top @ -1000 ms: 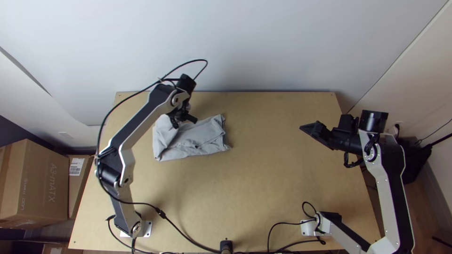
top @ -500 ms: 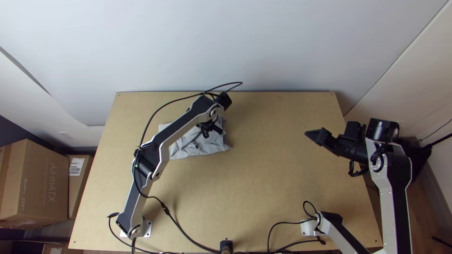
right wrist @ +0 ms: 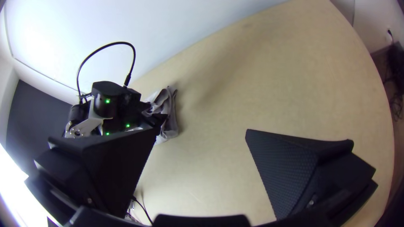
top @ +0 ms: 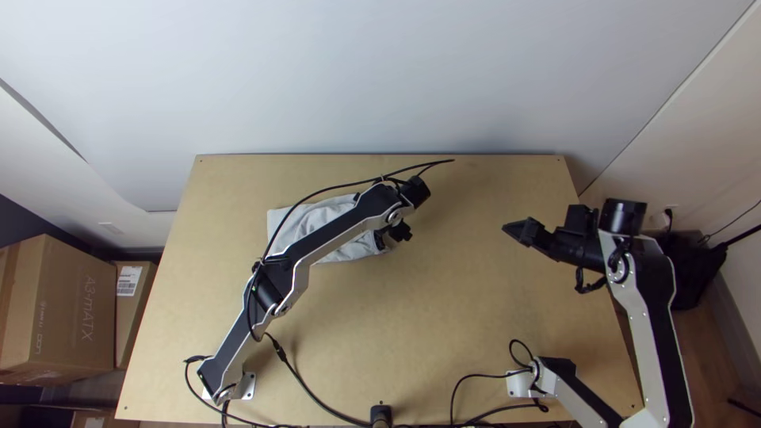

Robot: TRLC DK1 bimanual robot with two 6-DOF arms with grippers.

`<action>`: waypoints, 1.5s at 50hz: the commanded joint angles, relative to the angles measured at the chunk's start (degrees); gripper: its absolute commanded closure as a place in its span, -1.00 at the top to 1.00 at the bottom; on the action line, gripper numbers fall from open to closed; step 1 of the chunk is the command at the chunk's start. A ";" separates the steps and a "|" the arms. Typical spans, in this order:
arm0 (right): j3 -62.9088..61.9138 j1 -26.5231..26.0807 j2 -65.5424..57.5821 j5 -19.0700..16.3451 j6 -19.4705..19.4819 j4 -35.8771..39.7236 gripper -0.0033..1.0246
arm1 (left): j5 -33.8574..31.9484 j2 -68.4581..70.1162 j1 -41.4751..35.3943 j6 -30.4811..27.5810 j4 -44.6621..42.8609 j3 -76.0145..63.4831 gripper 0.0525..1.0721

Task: Fold the t-shirt

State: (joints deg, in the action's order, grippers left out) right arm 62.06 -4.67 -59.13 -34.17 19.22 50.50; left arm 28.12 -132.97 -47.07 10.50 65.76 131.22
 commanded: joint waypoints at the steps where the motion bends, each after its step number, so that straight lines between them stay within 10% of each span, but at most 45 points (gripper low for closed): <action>1: -1.07 2.73 -4.24 0.95 -0.33 -2.42 0.91 | 0.71 6.40 0.31 0.48 -1.95 1.50 0.91; 38: 56.94 50.55 -59.08 34.70 -8.41 1.27 0.91 | 0.27 46.31 29.67 -0.92 -0.19 -7.12 0.91; 62: 71.27 60.65 -81.05 50.26 -14.65 -19.39 0.91 | -1.93 54.13 43.20 -0.83 -0.19 -11.42 0.91; 75: 70.30 60.92 -78.24 49.91 -9.64 2.41 0.91 | -3.16 55.36 46.28 -1.54 -0.28 -12.30 0.91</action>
State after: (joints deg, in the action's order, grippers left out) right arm 131.81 56.18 -139.94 15.27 6.37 45.98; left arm 25.80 -79.29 -1.96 9.41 65.23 119.63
